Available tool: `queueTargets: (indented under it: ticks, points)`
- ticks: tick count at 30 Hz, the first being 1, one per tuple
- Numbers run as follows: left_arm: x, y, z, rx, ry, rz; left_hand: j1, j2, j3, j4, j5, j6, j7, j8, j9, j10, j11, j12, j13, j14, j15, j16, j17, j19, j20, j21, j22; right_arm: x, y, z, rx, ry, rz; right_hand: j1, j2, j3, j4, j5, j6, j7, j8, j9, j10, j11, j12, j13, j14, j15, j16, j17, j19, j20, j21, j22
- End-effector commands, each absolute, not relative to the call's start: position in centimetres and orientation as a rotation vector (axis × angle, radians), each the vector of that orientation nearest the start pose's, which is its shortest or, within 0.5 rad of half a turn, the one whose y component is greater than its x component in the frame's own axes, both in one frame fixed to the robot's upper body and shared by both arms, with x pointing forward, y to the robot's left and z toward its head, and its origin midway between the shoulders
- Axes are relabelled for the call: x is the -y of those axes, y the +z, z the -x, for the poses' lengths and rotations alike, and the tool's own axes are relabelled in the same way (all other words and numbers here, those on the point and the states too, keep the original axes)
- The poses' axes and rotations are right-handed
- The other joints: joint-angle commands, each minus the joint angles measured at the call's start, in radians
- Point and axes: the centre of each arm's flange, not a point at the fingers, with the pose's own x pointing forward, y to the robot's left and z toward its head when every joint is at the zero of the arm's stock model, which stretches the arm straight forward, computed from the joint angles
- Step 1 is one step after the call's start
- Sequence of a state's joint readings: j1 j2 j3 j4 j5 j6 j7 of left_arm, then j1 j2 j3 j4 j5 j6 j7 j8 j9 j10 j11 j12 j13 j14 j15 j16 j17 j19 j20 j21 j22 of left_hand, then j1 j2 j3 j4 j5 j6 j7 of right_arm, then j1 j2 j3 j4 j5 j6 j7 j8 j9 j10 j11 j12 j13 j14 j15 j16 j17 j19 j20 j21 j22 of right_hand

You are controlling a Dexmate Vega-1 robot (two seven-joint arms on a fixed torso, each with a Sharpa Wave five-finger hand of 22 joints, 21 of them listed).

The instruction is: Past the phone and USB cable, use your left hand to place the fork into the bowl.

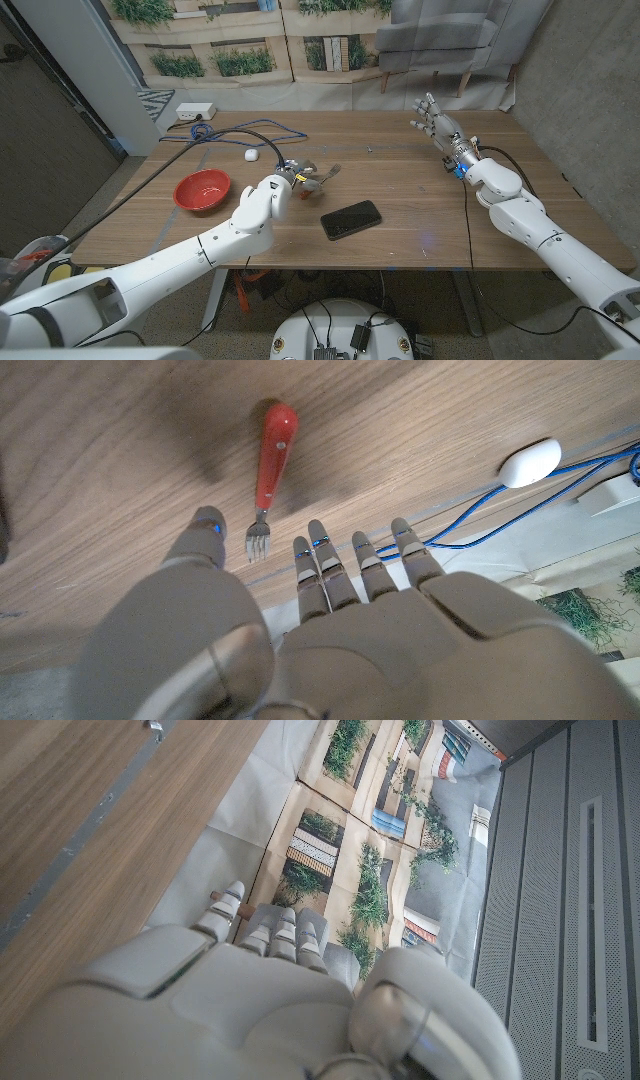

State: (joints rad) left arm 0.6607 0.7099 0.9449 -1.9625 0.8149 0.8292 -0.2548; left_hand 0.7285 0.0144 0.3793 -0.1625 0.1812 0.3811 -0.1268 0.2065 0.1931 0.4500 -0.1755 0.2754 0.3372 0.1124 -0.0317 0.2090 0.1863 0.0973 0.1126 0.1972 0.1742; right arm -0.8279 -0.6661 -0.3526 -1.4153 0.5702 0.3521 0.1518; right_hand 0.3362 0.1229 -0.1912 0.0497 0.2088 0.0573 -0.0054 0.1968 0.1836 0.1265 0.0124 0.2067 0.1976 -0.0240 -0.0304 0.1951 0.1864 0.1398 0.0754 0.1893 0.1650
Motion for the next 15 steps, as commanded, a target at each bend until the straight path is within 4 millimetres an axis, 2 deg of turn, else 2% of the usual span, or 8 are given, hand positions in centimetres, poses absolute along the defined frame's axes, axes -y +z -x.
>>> queueTargets:
  ticks: [1, 9, 14, 15]
  points:
    - [-14.64, -1.67, -57.69, 0.252, 0.106, -1.605, 0.016, 0.007, 0.012, -0.001, -0.002, 0.002, 0.01, 0.0, 0.003, -0.001, 0.004, -0.006, 0.006, 0.002, 0.006, 0.002, 0.001, -0.001, 0.014, -0.002, 0.003, 31.01, 3.21, -61.05, 0.751, 0.32, 0.218, 0.002, 0.001, 0.003, 0.004, -0.001, 0.01, 0.001, 0.001, 0.006, 0.008, -0.002, 0.0, 0.005, 0.002, -0.02, 0.001, 0.001, -0.002, -0.002, -0.001, 0.005]
    - [-14.47, -1.84, -57.62, 0.248, 0.097, -1.608, 0.023, 0.0, 0.005, 0.002, -0.006, 0.03, -0.003, 0.009, 0.004, 0.013, 0.0, -0.003, 0.009, 0.007, -0.003, 0.003, 0.001, 0.001, 0.003, -0.001, 0.003, 31.2, 3.15, -60.89, 0.754, 0.319, 0.219, 0.002, 0.001, 0.004, 0.004, -0.001, 0.01, 0.002, 0.001, 0.006, 0.008, -0.004, -0.001, 0.005, 0.001, -0.02, 0.0, 0.001, -0.002, -0.002, -0.001, 0.005]
    - [-14.31, -1.92, -57.61, 0.245, 0.094, -1.607, 0.022, -0.003, 0.0, 0.005, -0.007, 0.036, -0.003, 0.01, 0.004, 0.018, -0.001, -0.003, 0.01, 0.006, 0.0, 0.002, 0.001, 0.0, 0.005, -0.001, 0.003, 31.44, 3.05, -60.73, 0.755, 0.316, 0.217, 0.002, 0.002, 0.004, 0.004, -0.001, 0.01, 0.001, 0.001, 0.006, 0.007, -0.004, -0.001, 0.005, 0.001, -0.02, 0.001, 0.001, -0.002, -0.002, -0.001, 0.005]
    - [-14.27, -1.94, -57.61, 0.247, 0.093, -1.608, 0.022, -0.003, 0.0, 0.005, -0.007, 0.037, -0.004, 0.01, 0.004, 0.018, -0.001, -0.003, 0.011, 0.006, 0.0, 0.002, 0.001, 0.0, 0.006, -0.001, 0.003, 31.49, 3.02, -60.7, 0.755, 0.316, 0.216, 0.002, 0.002, 0.004, 0.004, -0.001, 0.009, 0.001, 0.0, 0.006, 0.007, 0.002, -0.001, 0.005, 0.001, -0.02, 0.0, 0.001, -0.002, -0.002, -0.001, 0.005]
